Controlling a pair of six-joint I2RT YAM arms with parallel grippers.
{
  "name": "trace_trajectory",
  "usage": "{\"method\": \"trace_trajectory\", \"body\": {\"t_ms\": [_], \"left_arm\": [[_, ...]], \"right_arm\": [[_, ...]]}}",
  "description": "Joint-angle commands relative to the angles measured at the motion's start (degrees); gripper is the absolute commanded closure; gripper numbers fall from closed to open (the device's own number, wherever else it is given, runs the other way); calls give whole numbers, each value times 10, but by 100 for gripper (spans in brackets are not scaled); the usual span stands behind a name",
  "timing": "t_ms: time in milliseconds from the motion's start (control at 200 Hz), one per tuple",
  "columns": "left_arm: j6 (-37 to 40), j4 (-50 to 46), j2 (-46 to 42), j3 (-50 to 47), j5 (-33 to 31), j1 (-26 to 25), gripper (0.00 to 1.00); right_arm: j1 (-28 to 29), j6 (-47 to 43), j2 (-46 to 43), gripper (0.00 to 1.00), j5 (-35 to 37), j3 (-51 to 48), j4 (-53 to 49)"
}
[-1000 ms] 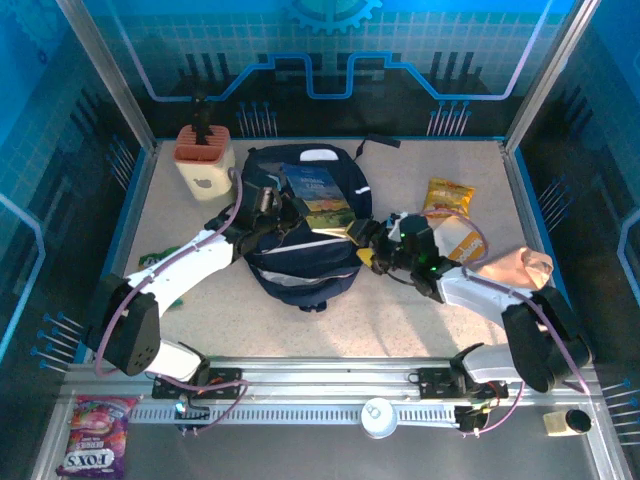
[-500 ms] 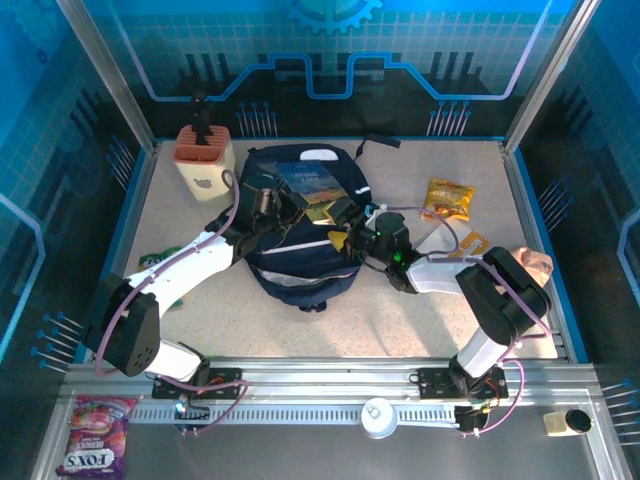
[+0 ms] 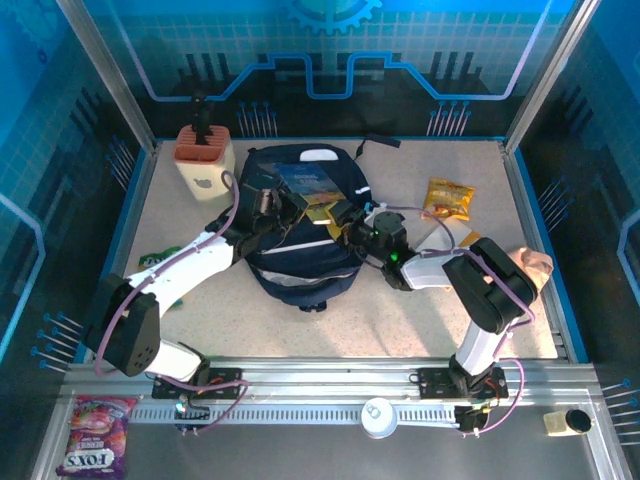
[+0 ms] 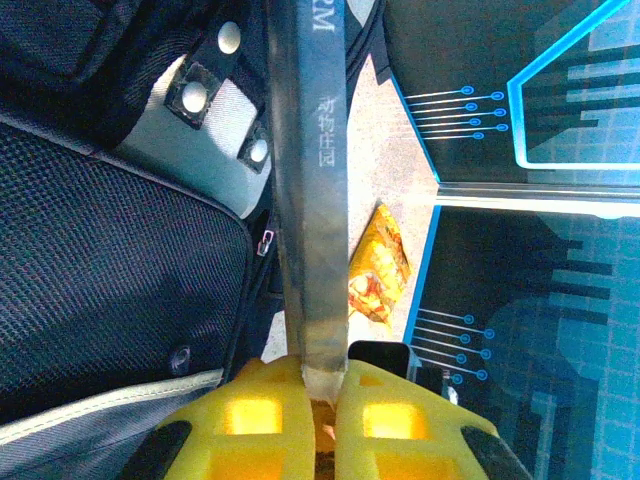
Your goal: Pack books, pencil case, and school supplies into a backpack
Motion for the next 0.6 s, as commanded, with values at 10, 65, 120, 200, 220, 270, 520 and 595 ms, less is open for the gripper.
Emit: {"method": "trace_trajectory", "body": {"t_ms": [10, 65, 120, 200, 220, 270, 520, 595], "left_arm": [[22, 31, -8, 0, 2, -1, 100], [34, 28, -8, 2, 9, -1, 95], [48, 25, -9, 2, 15, -1, 89], [70, 14, -5, 4, 24, -1, 76], [77, 10, -5, 5, 27, -1, 71], [100, -5, -4, 9, 28, 0, 59], [306, -104, 9, 45, 17, -3, 31], [375, -147, 22, 67, 22, -7, 25]], "right_arm": [[-17, -19, -22, 61, 8, -13, 11], [-22, -26, -27, 69, 4, -14, 5], [-28, -35, -32, 78, -1, -14, -2], [-36, -52, -43, 89, -6, -15, -11], [-38, -57, -46, 91, -7, -15, -14], [-44, -72, -59, 93, -9, -18, -25], [-96, -185, -167, 96, -40, -38, -140], [-115, -225, -205, 97, -53, -41, -194]]}}
